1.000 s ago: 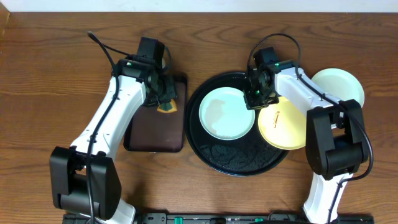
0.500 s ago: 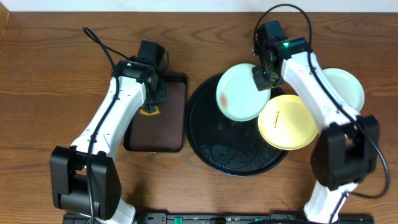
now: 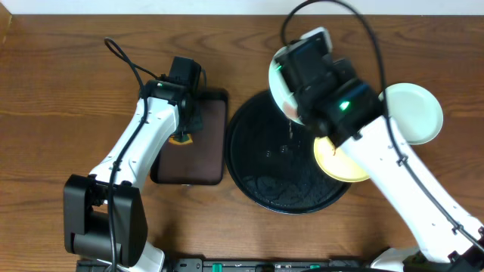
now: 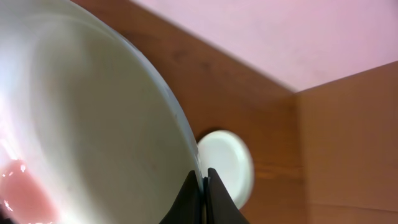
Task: Clean dirty plates on tray and stack at the side
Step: 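Carry the mint plate right and set it on the first mint plate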
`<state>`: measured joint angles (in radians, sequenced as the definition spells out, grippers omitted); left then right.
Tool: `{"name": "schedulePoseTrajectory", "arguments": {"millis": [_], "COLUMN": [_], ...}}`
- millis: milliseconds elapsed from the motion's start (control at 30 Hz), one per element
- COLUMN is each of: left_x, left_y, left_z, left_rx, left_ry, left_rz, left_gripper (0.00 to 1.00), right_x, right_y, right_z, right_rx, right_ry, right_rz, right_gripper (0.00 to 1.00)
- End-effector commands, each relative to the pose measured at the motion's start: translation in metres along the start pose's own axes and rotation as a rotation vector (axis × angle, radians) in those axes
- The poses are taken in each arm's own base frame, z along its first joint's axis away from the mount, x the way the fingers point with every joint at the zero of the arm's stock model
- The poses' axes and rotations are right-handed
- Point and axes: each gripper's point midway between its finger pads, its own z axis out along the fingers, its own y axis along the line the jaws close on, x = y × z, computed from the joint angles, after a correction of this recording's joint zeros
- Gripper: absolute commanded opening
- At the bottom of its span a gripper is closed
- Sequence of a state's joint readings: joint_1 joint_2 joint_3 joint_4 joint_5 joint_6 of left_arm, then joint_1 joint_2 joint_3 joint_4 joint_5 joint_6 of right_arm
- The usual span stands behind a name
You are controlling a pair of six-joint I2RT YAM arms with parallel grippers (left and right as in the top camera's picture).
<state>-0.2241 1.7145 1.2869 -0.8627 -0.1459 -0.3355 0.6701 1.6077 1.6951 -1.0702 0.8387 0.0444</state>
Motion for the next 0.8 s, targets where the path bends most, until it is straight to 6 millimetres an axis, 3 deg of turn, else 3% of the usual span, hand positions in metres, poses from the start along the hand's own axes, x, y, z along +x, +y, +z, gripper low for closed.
{"name": "schedulePoseTrajectory", "arguments": {"millis": [0,233,367,467,767], "left_x": [0.001,0.0,0.0,0.0,0.002], "left_y": [0.003,0.003,0.003,0.003,-0.001], "left_z": [0.003,0.003,0.003,0.003,0.003], "left_rx": [-0.021,-0.02,-0.02,-0.02,0.002], "left_ry": [0.0,-0.003,-0.003,-0.003,0.006], "left_rz": [0.014,0.013,0.013,0.013,0.01], "left_gripper": [0.08,0.08,0.08,0.08,0.08], "right_x": [-0.012,-0.012,-0.004,0.001,0.02], "right_y": [-0.021,-0.011,0.007,0.009,0.05], "right_z": [-0.027,-0.068,-0.073,-0.076,-0.038], "right_rx": [0.225,0.419,0.453,0.537,0.329], "right_ry": [-0.078,-0.228,-0.268,-0.305,-0.225], "right_rz": [0.003,0.066,0.014,-0.009,0.02], "right_gripper": [0.01,0.01,0.01,0.01,0.01]}}
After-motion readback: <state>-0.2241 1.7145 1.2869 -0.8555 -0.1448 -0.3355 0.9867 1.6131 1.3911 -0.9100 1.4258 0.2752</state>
